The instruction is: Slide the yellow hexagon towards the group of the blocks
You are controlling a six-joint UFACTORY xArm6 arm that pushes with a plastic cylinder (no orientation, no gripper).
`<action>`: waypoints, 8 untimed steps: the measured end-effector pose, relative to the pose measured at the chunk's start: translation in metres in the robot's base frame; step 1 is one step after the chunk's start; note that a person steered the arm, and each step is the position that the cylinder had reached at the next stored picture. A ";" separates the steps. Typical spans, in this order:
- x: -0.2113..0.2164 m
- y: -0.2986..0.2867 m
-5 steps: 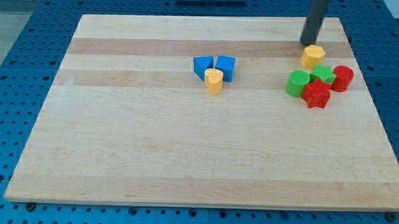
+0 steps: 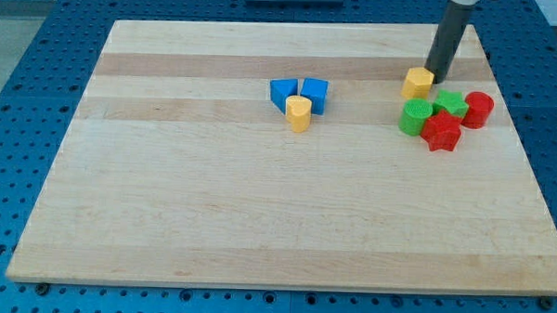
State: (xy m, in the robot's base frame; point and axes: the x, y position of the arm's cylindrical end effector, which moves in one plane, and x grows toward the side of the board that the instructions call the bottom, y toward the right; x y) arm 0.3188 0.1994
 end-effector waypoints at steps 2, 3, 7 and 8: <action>0.026 -0.031; 0.029 -0.048; 0.075 -0.109; 0.094 -0.125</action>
State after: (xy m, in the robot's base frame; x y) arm 0.4126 0.0743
